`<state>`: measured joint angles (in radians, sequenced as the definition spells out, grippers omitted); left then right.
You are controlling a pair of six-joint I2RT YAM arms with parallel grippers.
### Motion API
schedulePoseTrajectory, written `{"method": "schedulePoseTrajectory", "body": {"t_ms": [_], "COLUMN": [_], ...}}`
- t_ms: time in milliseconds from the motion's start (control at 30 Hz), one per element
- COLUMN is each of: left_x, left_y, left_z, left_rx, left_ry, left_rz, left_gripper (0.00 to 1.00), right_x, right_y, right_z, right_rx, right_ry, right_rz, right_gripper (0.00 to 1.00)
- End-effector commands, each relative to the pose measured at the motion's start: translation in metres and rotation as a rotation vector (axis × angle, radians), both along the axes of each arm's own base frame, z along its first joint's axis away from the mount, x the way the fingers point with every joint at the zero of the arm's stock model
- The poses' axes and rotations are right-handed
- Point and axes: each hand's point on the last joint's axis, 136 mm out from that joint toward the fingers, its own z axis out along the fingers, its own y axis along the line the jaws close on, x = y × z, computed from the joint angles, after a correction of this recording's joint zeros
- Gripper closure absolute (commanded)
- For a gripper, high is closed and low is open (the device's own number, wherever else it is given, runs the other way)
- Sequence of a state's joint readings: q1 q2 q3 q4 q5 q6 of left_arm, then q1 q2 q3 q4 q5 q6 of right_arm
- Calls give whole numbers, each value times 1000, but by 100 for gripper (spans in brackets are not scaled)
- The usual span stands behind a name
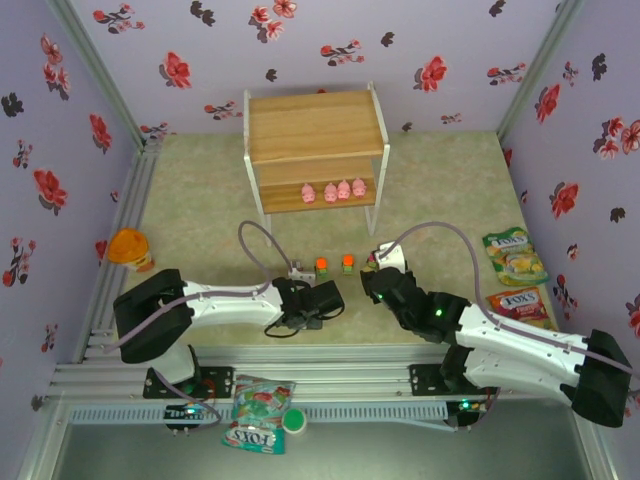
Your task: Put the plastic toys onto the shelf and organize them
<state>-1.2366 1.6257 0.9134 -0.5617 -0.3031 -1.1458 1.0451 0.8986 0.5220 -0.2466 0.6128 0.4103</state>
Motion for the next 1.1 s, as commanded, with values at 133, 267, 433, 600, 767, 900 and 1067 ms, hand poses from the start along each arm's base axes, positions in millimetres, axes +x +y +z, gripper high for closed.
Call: {"method": "schedulePoseTrajectory", "body": {"t_ms": [133,267,433,600,767,900,1067], "left_x": [4,5,6,8,8,9,11], "left_y": [17,22,28,31,34,32,34], "left_z": [-12,-14,-10,-7,-11,-13,-12], "left_rx": [96,120,127,125,115,101,99], "left_ry": [-7,-11,-37,-88,-122,-138,-171], "left_rz": [10,13,4,-42,-63,-79,-85], "left_gripper": [52,53,53,53,53,53,52], "right_x": [1,1,1,2,2,3,3], "right_y": [0,0,0,1,3,3,3], "right_z": [-5,-6,-8,-9,-10,-12,-14], "right_rx": [-19,-20,-24,-28,-35,-40,-44], "right_ry": [3,5,7,10,14,18,21], "right_rz": [1,0,1,3,5,2,2], "right_gripper": [46,46,46,46,46,46,46]}}
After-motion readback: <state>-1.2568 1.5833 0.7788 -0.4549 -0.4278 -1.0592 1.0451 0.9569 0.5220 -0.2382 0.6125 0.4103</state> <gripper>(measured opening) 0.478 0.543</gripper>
